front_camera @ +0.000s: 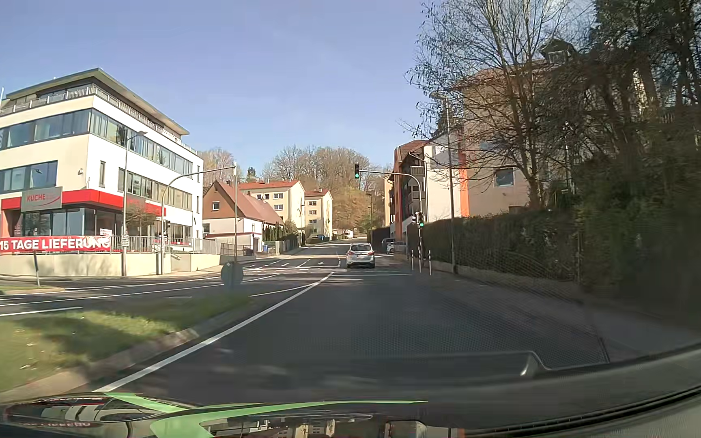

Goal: Follow the waypoints while adhering to traffic rules and regulations

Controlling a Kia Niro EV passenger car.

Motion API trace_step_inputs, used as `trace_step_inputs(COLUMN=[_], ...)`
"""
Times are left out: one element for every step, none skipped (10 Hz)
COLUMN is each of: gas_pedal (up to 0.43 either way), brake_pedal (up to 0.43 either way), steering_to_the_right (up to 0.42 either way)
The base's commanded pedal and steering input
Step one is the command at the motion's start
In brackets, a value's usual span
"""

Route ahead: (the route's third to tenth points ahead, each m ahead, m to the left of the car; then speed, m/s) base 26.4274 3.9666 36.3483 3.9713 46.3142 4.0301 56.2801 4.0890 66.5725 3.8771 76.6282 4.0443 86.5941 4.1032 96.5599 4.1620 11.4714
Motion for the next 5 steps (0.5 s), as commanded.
trace_step_inputs(gas_pedal=[0.268, 0.268, 0.268, 0.268, 0.26], brake_pedal=[0.0, 0.0, 0.0, 0.0, 0.0], steering_to_the_right=[0.003, 0.002, -0.001, -0.001, -0.001])
